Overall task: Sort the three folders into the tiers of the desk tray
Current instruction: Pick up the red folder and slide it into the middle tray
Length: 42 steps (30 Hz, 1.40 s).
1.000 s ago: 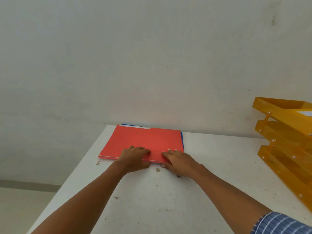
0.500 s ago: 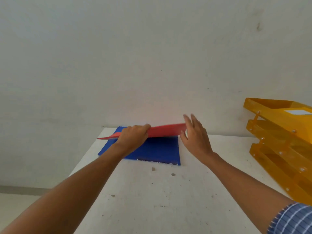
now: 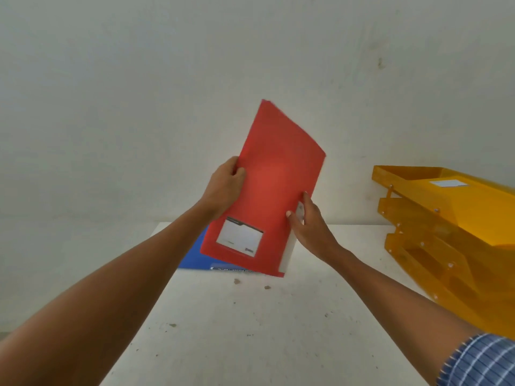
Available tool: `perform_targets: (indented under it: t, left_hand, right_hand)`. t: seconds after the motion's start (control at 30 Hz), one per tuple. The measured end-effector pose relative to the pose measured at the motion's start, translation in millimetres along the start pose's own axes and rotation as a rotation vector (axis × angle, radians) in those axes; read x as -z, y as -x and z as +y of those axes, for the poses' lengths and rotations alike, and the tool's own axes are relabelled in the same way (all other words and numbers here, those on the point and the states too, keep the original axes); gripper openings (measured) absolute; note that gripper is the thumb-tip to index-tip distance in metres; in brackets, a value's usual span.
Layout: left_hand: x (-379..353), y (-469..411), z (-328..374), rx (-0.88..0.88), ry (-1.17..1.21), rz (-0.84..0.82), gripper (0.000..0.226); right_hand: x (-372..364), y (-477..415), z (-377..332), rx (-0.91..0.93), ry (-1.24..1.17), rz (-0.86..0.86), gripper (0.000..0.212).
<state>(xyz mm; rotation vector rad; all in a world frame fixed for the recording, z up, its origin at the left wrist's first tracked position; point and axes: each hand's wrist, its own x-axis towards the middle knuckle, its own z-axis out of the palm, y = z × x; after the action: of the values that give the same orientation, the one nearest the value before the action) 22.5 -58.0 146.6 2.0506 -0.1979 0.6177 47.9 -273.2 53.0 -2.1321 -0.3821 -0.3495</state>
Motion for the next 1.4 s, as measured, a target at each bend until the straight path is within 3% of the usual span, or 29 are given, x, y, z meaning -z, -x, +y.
perform_targets:
  t: [0.17,0.3,0.47,0.6,0.7,0.8,0.9,1.03,1.13,1.23,1.33,1.4]
  left_hand:
    - [-20.0,14.8,-2.4,0.228,0.335,-0.024,0.019]
    - [-39.1,30.1,-15.8,0.367,0.452,-0.054,0.014]
    - [-56.2,44.1,-22.4,0.371,0.294,-0.142,0.023]
    - [-61.0,51.1,-25.5,0.373,0.286,-0.285,0.038]
    - [-61.8,49.0,-20.4,0.322,0.265,-0.394,0.04]
    - [-61.9,38.9,-5.6,0.258,0.216,-0.444,0.043]
    - [-61.3,24.7,13.5,0.135,0.001,-0.498,0.05]
    - [-63.0,9.5,39.3,-0.063,-0.312,-0.595,0.054]
    - [-69.3,6.1,57.8,-0.25,-0.554,-0.651,0.05]
    - [-69.5,3.1,68.6,-0.303,-0.591,-0.656,0.048]
    - [-69.2,3.2,70.4,-0.332,-0.621,-0.619,0.042]
    - [-70.8,5.1,66.3,-0.407,-0.702,-0.465,0.039]
  right_hand:
    - [31.6,17.9,-2.8,0.009,-0.182,-0.007,0.059]
    - [58.0,30.3,14.1,-0.161,-0.159,-0.005,0.059]
    - [86.7,49.0,38.4,-0.253,-0.084,-0.07,0.069]
    - [96.6,62.6,55.4,-0.353,0.052,-0.32,0.065]
    - [99.9,66.3,62.8,-0.361,0.302,-0.43,0.066]
    - [107.4,52.8,47.9,-0.139,0.53,-0.282,0.068]
    - [117.5,32.3,11.0,0.127,0.728,-0.127,0.077]
    - [131.1,-0.5,-38.4,0.369,0.938,-0.15,0.085]
    - [137.5,-16.4,-58.0,0.227,0.873,-0.337,0.075]
    - [139.7,-15.5,-65.7,0.069,0.708,-0.515,0.041]
    - [137.7,-11.4,-63.2,0.075,0.661,-0.474,0.02]
    - [136.1,-9.5,-59.8,0.08,0.636,-0.381,0.015]
